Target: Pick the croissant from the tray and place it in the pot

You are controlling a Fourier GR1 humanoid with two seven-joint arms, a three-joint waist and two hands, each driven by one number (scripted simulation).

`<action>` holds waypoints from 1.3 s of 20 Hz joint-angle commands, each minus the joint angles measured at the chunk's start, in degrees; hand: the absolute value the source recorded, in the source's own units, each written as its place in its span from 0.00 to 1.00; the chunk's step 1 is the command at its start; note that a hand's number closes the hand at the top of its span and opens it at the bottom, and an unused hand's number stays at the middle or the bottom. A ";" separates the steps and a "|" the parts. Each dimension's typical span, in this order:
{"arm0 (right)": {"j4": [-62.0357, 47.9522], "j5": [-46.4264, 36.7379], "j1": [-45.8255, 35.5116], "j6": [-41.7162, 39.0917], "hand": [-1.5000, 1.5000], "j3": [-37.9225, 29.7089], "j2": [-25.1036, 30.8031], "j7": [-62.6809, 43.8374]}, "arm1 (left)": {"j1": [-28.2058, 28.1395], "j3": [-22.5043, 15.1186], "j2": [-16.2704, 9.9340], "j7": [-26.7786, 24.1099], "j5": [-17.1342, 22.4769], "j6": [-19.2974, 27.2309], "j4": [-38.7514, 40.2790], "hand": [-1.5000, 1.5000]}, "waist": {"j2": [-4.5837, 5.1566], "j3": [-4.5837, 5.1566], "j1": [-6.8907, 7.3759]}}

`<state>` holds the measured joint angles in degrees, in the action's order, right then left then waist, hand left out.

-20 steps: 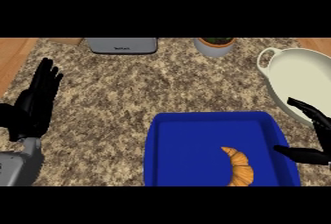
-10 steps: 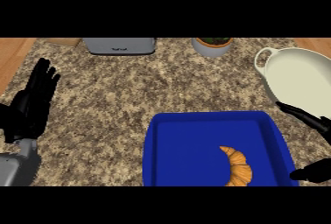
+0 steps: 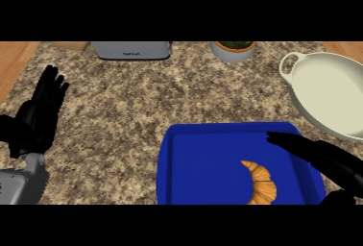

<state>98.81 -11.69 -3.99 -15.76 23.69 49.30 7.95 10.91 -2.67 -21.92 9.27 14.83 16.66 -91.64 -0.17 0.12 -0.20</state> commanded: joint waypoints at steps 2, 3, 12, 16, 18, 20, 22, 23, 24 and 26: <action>4.71 -3.89 1.06 -3.31 0.00 1.92 -4.23 -9.50 | 0.95 -0.78 2.48 1.53 -2.84 1.61 -1.89 0.50 | 0.10 -0.11 0.11; 2.22 -4.77 3.07 -4.15 0.00 -0.33 -3.67 -4.48 | 1.02 0.18 3.06 -0.35 -2.90 -0.19 1.15 0.50 | 0.14 -0.11 -0.01; 0.77 -13.42 2.31 -7.35 0.00 0.35 -10.61 -10.67 | -0.82 1.85 3.74 3.62 -4.52 -1.26 -4.63 0.50 | 0.12 -0.13 0.28; 1.19 -21.64 8.23 -1.28 0.00 3.11 -13.48 -10.79 | -1.08 4.35 3.02 3.52 -3.99 -3.09 -3.72 0.50 | 0.09 -0.13 0.06; 0.00 -22.35 4.82 -4.14 0.00 3.22 -17.91 -12.29 | -0.46 6.71 2.61 2.29 -2.60 -6.48 -0.69 0.50 | 0.13 -0.12 0.20; -5.00 -24.52 3.50 -2.77 0.00 3.40 -20.32 -9.81 | -2.81 4.66 5.05 1.50 -5.08 -4.55 -3.25 0.50 | 0.15 -0.13 0.35; -6.89 -24.94 3.59 -2.57 0.00 1.83 -21.37 -7.67 | 1.11 5.57 5.86 1.71 -5.13 -4.96 1.19 0.50 | 0.19 -0.12 0.12; -11.52 -26.35 1.77 -1.86 0.00 1.87 -22.24 -5.98 | 2.74 6.42 4.00 3.51 -4.97 -5.95 0.08 0.50 | 0.20 -0.13 0.23; -8.10 -25.10 5.27 -2.39 0.00 -1.56 -18.55 -1.97 | 0.14 5.46 5.83 2.12 -6.15 -5.73 -0.75 0.50 | 0.15 -0.13 0.09; -1.52 -28.07 7.11 -2.79 0.00 2.18 -22.21 -10.14 | -1.97 3.66 7.74 3.39 -8.30 -3.18 -3.84 0.50 | 0.10 -0.11 0.05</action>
<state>93.06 -36.63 0.58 -18.56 24.77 29.48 0.86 10.29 2.19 -16.42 12.42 8.93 12.16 -94.37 -0.02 0.00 -0.03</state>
